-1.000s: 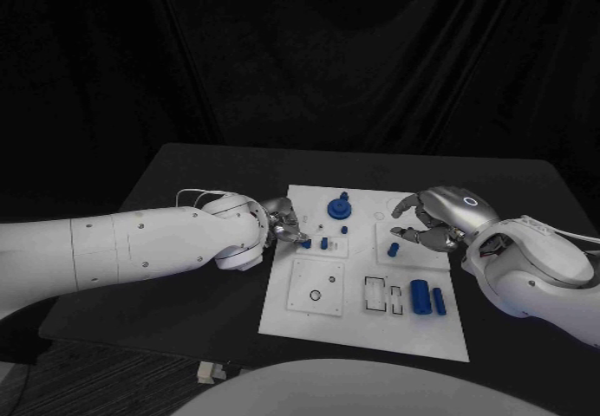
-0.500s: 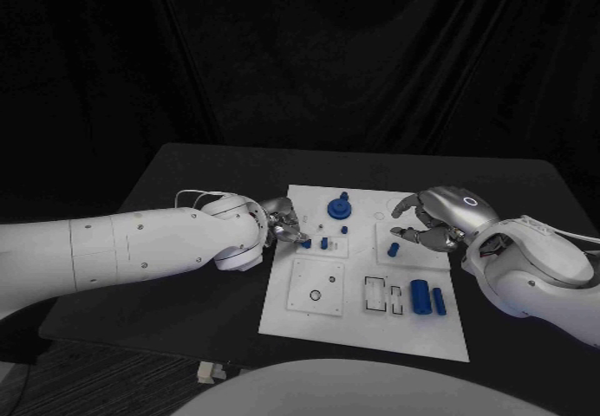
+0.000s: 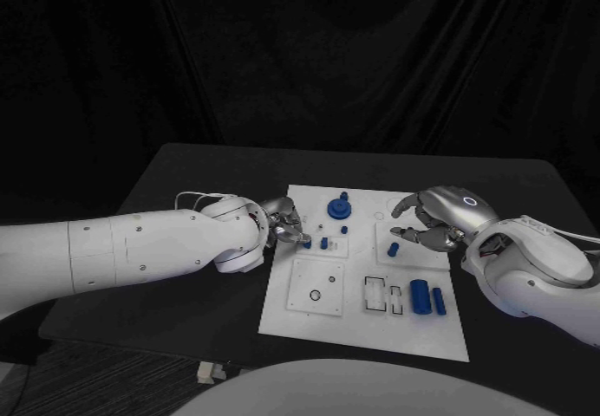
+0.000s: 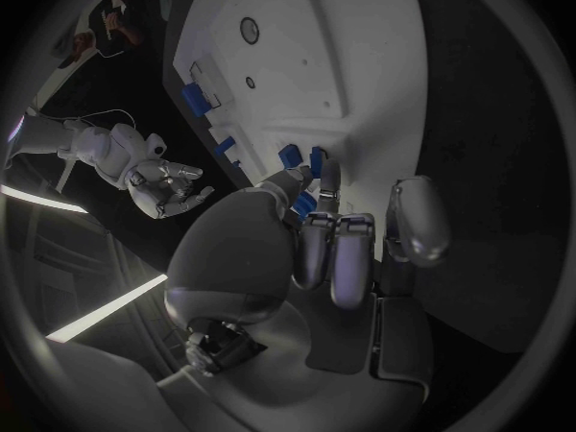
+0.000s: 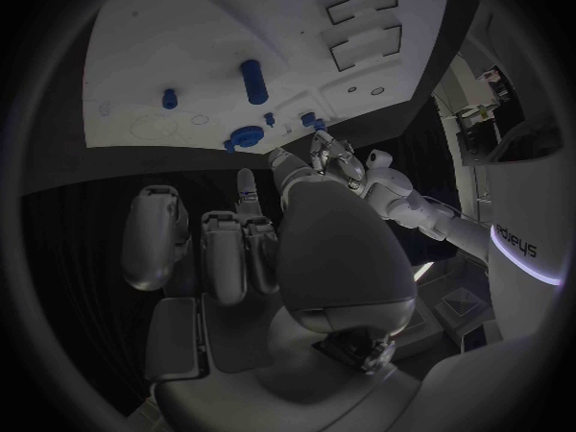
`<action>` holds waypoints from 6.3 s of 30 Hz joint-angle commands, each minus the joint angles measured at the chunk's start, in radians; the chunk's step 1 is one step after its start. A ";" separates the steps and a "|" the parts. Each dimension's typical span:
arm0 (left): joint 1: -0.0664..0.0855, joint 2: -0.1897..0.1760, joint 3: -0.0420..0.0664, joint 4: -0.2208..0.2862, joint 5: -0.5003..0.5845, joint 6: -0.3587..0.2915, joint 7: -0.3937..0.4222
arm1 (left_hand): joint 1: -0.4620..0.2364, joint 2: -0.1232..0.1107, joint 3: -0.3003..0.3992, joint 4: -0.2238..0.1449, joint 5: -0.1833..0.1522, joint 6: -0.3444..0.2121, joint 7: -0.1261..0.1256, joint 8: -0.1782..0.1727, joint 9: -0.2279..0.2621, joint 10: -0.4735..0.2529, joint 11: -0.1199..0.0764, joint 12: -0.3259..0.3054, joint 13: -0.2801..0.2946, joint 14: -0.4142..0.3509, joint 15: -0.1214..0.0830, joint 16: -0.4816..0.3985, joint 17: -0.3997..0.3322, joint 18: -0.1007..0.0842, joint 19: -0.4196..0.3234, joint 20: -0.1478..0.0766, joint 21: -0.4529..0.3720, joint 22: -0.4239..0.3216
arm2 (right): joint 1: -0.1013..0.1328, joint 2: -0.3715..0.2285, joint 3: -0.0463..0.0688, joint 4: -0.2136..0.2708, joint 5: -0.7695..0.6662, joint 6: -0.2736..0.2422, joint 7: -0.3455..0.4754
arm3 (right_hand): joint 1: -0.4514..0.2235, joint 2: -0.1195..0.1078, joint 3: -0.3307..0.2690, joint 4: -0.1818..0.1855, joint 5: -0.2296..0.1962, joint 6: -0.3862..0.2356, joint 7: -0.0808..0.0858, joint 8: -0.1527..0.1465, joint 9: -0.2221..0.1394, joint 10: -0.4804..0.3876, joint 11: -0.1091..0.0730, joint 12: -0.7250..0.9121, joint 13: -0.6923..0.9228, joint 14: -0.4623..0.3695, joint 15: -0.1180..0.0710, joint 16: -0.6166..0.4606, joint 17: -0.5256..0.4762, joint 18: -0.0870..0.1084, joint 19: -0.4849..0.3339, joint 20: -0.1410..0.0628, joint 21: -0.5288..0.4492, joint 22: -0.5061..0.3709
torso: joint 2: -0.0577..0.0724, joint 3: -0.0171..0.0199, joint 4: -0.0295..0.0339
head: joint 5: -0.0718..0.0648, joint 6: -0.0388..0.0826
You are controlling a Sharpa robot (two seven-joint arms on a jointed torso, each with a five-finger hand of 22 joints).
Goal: Assemble the parts on the task board
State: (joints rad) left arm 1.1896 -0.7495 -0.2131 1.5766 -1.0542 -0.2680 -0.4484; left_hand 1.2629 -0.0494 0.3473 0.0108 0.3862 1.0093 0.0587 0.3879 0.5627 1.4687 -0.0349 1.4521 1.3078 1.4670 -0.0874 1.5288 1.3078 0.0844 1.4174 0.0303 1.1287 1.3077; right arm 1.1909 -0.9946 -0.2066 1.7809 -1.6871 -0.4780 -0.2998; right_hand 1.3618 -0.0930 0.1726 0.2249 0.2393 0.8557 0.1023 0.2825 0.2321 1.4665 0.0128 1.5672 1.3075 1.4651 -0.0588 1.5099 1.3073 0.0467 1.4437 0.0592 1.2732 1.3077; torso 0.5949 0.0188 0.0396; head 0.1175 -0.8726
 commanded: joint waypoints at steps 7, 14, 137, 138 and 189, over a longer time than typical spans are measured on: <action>-0.003 -0.005 0.000 0.022 0.007 -0.047 0.037 | 0.011 -0.005 0.069 -0.071 0.009 0.003 -0.008 0.002 0.002 0.059 0.002 0.005 0.186 0.089 0.005 0.003 0.236 -0.005 0.001 0.000 0.006 0.158 | -0.002 0.001 0.000 -0.002 -0.004 -0.013 -0.002 | 0.012 -0.002 0.001 0.002 0.006 0.004 0.001 -0.004 -0.002 0.104 0.004 0.004 0.263 0.082 0.008 -0.005 0.173 0.020 -0.007 0.000 -0.005 0.170 | 0.000 -0.0001 0.0003 | 0.000 0.000; -0.003 -0.011 0.000 0.033 0.007 -0.074 0.034 | 0.011 -0.005 0.068 -0.071 0.010 0.003 -0.008 0.002 0.003 0.059 0.002 0.005 0.186 0.090 0.005 0.003 0.236 -0.005 0.002 0.000 0.008 0.158 | -0.003 0.002 0.000 -0.005 -0.004 -0.013 -0.001 | 0.012 -0.002 0.001 0.002 0.006 0.004 0.001 -0.004 -0.002 0.104 0.004 0.004 0.263 0.082 0.008 -0.005 0.173 0.020 -0.007 0.000 -0.005 0.170 | 0.000 0.0002 0.0006 | 0.001 0.000; 0.002 0.021 0.000 0.003 -0.111 0.050 -0.021 | 0.054 -0.032 0.017 -0.009 -0.015 0.033 -0.023 -0.025 0.022 0.057 -0.009 -0.004 0.181 0.090 -0.005 0.000 0.236 -0.006 0.009 -0.009 0.004 0.159 | -0.014 0.001 0.000 -0.008 -0.004 -0.017 -0.001 | 0.022 0.000 0.003 -0.001 0.008 0.009 0.003 -0.007 -0.010 0.104 0.004 0.004 0.263 0.082 0.009 -0.006 0.172 0.021 -0.006 0.001 -0.009 0.170 | 0.000 0.0005 0.0000 | -0.001 0.000; 0.002 0.021 0.000 0.003 -0.111 0.051 -0.022 | 0.056 -0.033 0.020 -0.011 -0.011 0.033 -0.021 -0.023 0.024 0.057 -0.009 -0.002 0.182 0.090 -0.005 0.001 0.236 -0.006 0.010 -0.009 0.004 0.159 | -0.014 0.001 0.000 -0.008 -0.004 -0.017 -0.001 | 0.022 0.000 0.003 -0.001 0.008 0.009 0.003 -0.007 -0.010 0.104 0.004 0.004 0.263 0.082 0.009 -0.006 0.172 0.021 -0.006 0.001 -0.009 0.170 | 0.000 0.0004 0.0000 | -0.001 0.000; 0.000 0.025 0.000 0.014 -0.111 0.082 -0.082 | 0.013 -0.070 0.093 -0.046 0.225 0.004 -0.016 0.061 0.100 0.065 -0.009 0.006 0.187 0.094 -0.008 0.009 0.242 -0.010 0.023 -0.013 0.033 0.165 | -0.016 0.000 0.000 -0.012 -0.004 -0.018 0.001 | 0.034 -0.002 0.007 -0.009 0.018 0.014 0.002 -0.008 -0.016 0.104 0.003 0.004 0.263 0.082 0.009 -0.007 0.171 0.021 -0.005 0.001 -0.010 0.170 | -0.001 0.0006 -0.0002 | 0.004 0.000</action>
State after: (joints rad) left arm 1.1938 -0.7290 -0.2090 1.5892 -1.1777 -0.2180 -0.5246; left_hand 1.2797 -0.1219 0.3260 0.0734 0.6092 1.0251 0.0503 0.4472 0.6650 1.4704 -0.0403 1.4520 1.3078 1.4670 -0.0874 1.5332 1.3074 0.0844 1.4320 0.0157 1.1573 1.3073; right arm 1.1775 -0.9933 -0.2066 1.7686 -1.6870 -0.4818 -0.2985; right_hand 1.3855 -0.0931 0.1782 0.2193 0.2516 0.8628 0.1023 0.2787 0.2178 1.4666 0.0128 1.5672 1.3080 1.4651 -0.0588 1.5099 1.3073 0.0627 1.4437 0.0592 1.2694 1.3080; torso 0.5941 0.0192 0.0394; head 0.1220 -0.8725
